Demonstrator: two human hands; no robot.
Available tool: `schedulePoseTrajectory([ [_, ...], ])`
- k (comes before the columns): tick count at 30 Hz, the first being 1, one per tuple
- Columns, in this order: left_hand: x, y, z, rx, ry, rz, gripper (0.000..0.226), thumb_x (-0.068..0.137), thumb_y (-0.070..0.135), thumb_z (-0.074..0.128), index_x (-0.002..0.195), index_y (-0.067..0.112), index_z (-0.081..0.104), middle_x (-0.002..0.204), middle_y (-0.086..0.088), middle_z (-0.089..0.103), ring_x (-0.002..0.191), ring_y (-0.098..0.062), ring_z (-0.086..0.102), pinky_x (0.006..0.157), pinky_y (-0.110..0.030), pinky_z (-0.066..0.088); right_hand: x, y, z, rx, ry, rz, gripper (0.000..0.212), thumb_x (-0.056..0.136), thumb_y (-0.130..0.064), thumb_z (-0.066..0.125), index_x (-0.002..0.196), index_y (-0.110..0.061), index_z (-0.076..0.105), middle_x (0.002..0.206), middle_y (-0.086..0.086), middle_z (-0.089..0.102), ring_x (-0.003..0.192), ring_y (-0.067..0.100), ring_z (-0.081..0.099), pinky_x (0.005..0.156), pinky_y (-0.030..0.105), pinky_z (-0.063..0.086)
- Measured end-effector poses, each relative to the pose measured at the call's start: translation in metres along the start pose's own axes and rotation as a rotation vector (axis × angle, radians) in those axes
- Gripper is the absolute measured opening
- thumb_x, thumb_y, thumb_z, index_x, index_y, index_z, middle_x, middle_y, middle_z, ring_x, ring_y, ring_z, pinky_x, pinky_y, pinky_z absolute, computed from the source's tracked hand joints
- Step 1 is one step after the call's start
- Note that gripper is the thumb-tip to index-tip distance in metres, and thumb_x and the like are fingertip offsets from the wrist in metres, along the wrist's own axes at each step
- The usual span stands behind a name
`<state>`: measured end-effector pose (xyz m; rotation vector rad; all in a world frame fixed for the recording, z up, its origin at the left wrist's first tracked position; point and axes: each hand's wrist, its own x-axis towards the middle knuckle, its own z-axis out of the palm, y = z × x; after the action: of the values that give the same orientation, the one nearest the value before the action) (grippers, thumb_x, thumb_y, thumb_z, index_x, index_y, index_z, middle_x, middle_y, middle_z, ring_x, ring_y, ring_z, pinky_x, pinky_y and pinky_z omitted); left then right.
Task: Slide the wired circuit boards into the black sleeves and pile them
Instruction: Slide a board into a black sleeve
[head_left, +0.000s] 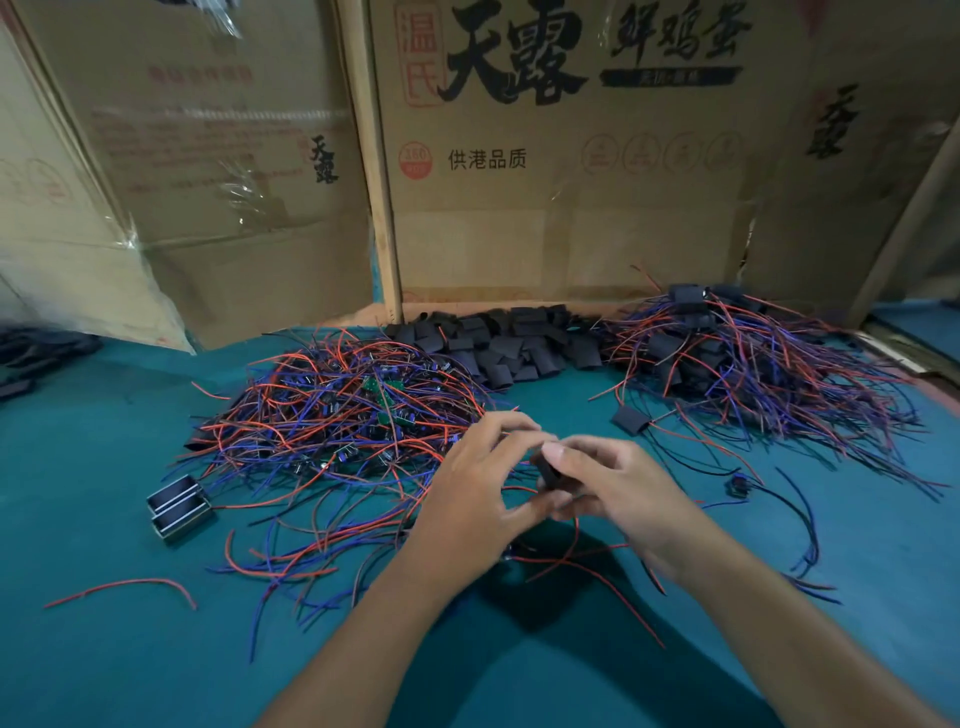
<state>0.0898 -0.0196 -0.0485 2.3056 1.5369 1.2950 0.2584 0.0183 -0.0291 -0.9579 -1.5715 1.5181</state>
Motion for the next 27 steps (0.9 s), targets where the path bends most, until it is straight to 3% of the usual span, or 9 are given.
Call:
schedulePoseTrajectory([
  [4, 0.001, 0.005, 0.0, 0.003, -0.039, -0.024, 0.035, 0.083, 0.033, 0.078, 0.114, 0.019, 0.068, 0.114, 0.008, 0.06, 0.106, -0.013, 0.051, 0.096, -0.034, 0.04, -0.004, 0.007, -0.006, 0.107, -0.043, 0.012, 0.036, 0.079, -0.039, 0.069, 0.096, -0.007, 0.071, 0.086, 0.007, 0.067, 0.075, 0.021, 0.064, 0.07, 0.033, 0.057],
  [9, 0.002, 0.007, -0.001, -0.091, -0.011, -0.152, 0.036, 0.084, 0.029, 0.078, 0.118, 0.022, 0.066, 0.111, 0.011, 0.066, 0.104, -0.012, 0.056, 0.096, -0.038, 0.043, -0.001, 0.011, -0.013, -0.021, -0.051, -0.169, 0.044, 0.081, -0.014, 0.076, 0.122, -0.018, 0.061, 0.112, 0.0, 0.072, 0.104, 0.013, 0.068, 0.086, 0.022, 0.052],
  [13, -0.001, 0.012, 0.002, 0.02, 0.004, -0.157, 0.041, 0.081, 0.032, 0.076, 0.117, 0.025, 0.058, 0.105, 0.01, 0.064, 0.101, -0.015, 0.056, 0.093, -0.037, 0.042, 0.001, 0.014, -0.008, -0.08, -0.011, -0.236, 0.027, 0.085, -0.008, 0.073, 0.109, -0.019, 0.069, 0.1, 0.0, 0.074, 0.093, 0.012, 0.068, 0.083, 0.022, 0.053],
  [17, -0.001, 0.016, 0.001, 0.223, 0.027, -0.016, 0.046, 0.08, 0.044, 0.076, 0.117, 0.021, 0.061, 0.104, 0.007, 0.064, 0.097, -0.015, 0.055, 0.086, -0.034, 0.039, 0.003, 0.017, -0.008, 0.0, 0.035, -0.244, 0.019, 0.089, -0.002, 0.066, 0.099, -0.016, 0.074, 0.093, 0.003, 0.076, 0.087, 0.014, 0.07, 0.078, 0.028, 0.058],
  [21, -0.002, 0.013, -0.003, 0.326, -0.162, -0.013, 0.071, 0.085, 0.052, 0.066, 0.146, 0.026, 0.04, 0.141, 0.011, 0.046, 0.127, -0.013, 0.041, 0.105, -0.032, 0.035, 0.007, 0.023, -0.006, 0.277, 0.087, -0.169, 0.012, 0.089, -0.001, 0.064, 0.1, -0.003, 0.07, 0.09, 0.012, 0.073, 0.088, 0.026, 0.071, 0.073, 0.027, 0.057],
  [24, -0.004, 0.012, -0.01, 0.308, -0.206, -0.081, 0.071, 0.09, 0.049, 0.061, 0.151, 0.027, 0.031, 0.152, 0.013, 0.034, 0.138, -0.009, 0.029, 0.112, -0.028, 0.027, 0.01, 0.025, -0.006, 0.413, 0.102, -0.132, 0.028, 0.076, -0.016, 0.073, 0.097, 0.001, 0.065, 0.085, 0.015, 0.071, 0.081, 0.024, 0.07, 0.07, 0.026, 0.057],
  [27, 0.01, 0.002, -0.03, 0.331, -0.194, -0.213, 0.048, 0.095, 0.044, 0.059, 0.138, 0.026, 0.048, 0.14, 0.011, 0.049, 0.129, -0.013, 0.042, 0.108, -0.036, 0.034, 0.013, 0.027, -0.009, 0.437, 0.105, -0.147, 0.04, 0.064, -0.03, 0.085, 0.09, -0.005, 0.067, 0.084, 0.016, 0.069, 0.075, 0.022, 0.067, 0.072, 0.026, 0.056],
])
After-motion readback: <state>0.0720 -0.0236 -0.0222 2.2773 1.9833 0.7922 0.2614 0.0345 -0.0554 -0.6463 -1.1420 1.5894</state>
